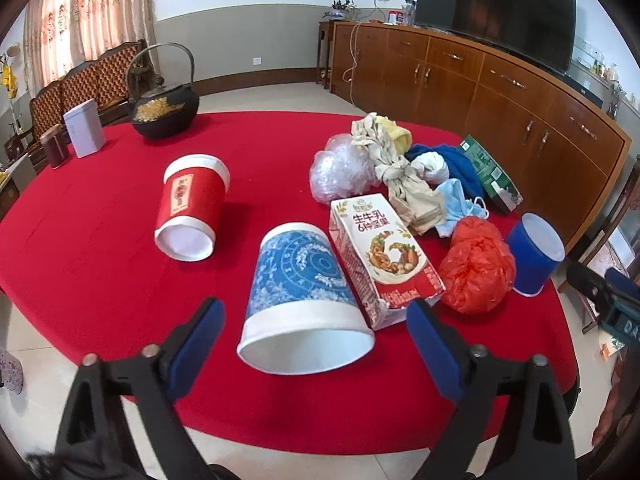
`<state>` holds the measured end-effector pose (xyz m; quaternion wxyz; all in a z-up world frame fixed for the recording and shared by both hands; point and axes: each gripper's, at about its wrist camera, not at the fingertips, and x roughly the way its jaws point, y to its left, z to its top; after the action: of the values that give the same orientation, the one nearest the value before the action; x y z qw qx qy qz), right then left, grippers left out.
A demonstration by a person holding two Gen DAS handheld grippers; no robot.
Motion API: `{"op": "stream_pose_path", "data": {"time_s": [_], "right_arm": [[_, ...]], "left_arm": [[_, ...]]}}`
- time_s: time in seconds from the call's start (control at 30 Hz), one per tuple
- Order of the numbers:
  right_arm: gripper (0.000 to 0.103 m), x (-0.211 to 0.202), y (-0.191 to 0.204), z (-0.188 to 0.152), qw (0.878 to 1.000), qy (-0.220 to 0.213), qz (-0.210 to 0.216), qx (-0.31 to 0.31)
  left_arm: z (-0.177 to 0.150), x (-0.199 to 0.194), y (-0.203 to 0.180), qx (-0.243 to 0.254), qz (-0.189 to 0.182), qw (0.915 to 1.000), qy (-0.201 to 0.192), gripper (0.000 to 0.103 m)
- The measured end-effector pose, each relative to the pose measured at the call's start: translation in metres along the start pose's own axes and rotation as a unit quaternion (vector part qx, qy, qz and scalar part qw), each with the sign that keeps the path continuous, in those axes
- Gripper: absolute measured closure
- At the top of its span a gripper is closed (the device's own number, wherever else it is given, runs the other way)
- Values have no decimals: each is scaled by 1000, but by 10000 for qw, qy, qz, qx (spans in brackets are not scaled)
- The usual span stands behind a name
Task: Collect trash
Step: 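Grasp the blue-patterned paper cup with the left tool while the right tool grasps the blue bowl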
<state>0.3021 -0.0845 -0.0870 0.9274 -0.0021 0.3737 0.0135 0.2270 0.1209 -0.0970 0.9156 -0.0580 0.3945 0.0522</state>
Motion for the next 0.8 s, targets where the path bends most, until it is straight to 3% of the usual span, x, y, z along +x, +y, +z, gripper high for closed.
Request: {"op": "stream_pose_path", "data": {"time_s": [0.27,0.47,0.8], "right_arm": [[0,36,3,11,9998,171,-19,-87],[0,58,1,15,9996,255,-59,-60],[0,77,4,17,9993,297,246,25]], "left_arm": [[1,16,3,23,-209,9996,184,26],[2,18,3,80,-242,9995,159,27],[5,22,6,-2,-268,9995,137,26]]}}
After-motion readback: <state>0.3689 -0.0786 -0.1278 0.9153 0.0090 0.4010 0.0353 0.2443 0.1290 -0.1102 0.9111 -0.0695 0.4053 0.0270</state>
